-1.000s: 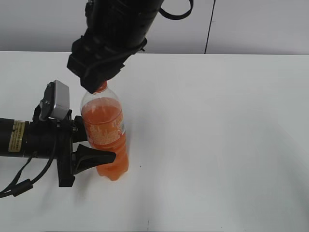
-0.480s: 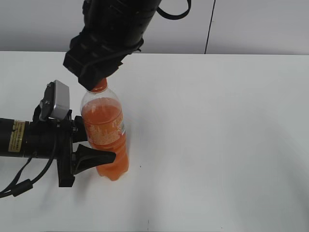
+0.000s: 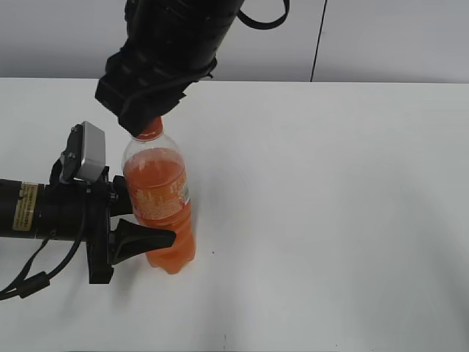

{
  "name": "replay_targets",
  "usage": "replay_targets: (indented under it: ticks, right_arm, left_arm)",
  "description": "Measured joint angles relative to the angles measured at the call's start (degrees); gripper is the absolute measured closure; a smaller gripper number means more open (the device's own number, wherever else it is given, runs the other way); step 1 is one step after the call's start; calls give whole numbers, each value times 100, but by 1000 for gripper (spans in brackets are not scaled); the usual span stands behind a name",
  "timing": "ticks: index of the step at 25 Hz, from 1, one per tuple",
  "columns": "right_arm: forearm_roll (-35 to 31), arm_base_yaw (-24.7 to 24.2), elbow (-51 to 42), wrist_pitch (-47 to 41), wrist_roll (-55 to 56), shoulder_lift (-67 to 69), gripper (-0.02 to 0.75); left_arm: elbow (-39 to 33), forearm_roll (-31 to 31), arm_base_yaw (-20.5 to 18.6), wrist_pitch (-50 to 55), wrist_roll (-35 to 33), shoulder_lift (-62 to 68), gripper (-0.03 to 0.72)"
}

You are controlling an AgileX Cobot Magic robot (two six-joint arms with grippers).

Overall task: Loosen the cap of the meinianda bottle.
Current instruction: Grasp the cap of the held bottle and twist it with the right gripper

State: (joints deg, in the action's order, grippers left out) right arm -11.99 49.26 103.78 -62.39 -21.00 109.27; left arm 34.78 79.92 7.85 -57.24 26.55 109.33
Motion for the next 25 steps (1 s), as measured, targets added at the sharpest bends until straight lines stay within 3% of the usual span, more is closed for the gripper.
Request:
replay_targets:
  ticks: [10, 15, 25]
  right_arm:
    - [0, 0, 0, -3, 0, 82, 375]
    - [25, 0, 0, -127, 0, 82, 462]
    - [129, 7, 6, -138, -491, 82, 466]
  left_arm:
    - [0, 0, 0, 0, 0, 0, 305]
    - [0, 0, 0, 0, 0, 0, 305]
    - [0, 7, 0, 0, 0, 0, 305]
